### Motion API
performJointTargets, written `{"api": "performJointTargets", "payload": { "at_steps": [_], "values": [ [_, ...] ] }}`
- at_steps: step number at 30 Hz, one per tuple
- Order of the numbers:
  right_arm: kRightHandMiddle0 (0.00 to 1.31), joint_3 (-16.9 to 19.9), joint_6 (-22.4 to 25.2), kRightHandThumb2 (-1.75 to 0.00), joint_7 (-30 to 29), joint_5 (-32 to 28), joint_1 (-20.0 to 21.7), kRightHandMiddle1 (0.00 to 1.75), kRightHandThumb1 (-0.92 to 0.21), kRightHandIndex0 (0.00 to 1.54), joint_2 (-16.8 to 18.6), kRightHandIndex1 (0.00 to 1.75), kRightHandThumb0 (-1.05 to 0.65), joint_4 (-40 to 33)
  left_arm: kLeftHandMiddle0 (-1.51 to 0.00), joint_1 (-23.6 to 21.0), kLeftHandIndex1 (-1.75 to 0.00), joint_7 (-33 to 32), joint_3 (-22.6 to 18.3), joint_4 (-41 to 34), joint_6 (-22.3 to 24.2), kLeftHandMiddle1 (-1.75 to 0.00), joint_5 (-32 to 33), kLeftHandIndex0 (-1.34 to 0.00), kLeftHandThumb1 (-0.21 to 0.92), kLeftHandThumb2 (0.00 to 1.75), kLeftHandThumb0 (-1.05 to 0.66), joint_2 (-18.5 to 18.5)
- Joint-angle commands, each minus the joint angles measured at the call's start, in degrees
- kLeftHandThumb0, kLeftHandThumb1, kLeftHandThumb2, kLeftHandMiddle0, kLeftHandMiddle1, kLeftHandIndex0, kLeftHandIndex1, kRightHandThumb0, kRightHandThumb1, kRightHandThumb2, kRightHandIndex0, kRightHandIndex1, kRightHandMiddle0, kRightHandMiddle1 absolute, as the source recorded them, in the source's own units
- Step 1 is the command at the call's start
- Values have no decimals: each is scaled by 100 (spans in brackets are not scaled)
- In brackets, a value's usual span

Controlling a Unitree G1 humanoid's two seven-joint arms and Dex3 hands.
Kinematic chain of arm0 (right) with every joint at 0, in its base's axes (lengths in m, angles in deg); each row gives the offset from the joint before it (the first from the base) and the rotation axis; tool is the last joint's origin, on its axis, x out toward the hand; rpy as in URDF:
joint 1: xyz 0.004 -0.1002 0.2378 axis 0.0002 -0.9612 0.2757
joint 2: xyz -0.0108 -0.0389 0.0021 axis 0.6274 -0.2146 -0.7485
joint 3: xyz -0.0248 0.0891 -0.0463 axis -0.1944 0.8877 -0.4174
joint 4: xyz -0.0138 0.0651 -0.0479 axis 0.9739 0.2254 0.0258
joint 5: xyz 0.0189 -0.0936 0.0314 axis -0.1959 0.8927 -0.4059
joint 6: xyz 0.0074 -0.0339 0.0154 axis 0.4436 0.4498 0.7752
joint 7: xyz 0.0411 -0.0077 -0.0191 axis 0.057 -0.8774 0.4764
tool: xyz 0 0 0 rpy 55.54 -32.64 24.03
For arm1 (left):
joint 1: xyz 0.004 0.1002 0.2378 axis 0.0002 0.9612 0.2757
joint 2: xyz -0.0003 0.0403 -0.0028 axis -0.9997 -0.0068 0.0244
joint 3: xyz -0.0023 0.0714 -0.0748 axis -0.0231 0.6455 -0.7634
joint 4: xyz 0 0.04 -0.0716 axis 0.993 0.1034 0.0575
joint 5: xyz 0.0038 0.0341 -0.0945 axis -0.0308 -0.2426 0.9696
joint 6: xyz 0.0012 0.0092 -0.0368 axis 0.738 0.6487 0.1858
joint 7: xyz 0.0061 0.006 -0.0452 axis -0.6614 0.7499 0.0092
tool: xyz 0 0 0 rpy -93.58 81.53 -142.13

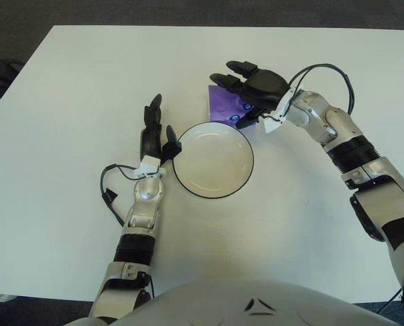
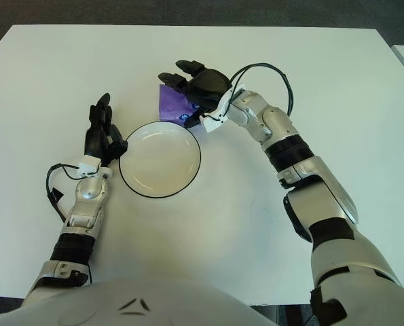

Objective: Put the tissue paper into the plate.

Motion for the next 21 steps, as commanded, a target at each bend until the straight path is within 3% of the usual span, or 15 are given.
{"api": "performJointTargets", "payload": {
  "at_steps": [1,21],
  "values": [
    [0,-75,36,-41,-1,92,-68,0,-92,0,14,0,-105,75,-18,326,-46,17,-14,366,212,0,47,0,92,99,-84,5],
    [0,-368,294,-35,-244,432,130,0,-92,0,206,0,-105,738,-17,323,-45,-9,-3,397,190,0,5,0,92,100,-83,3]
  ]
}}
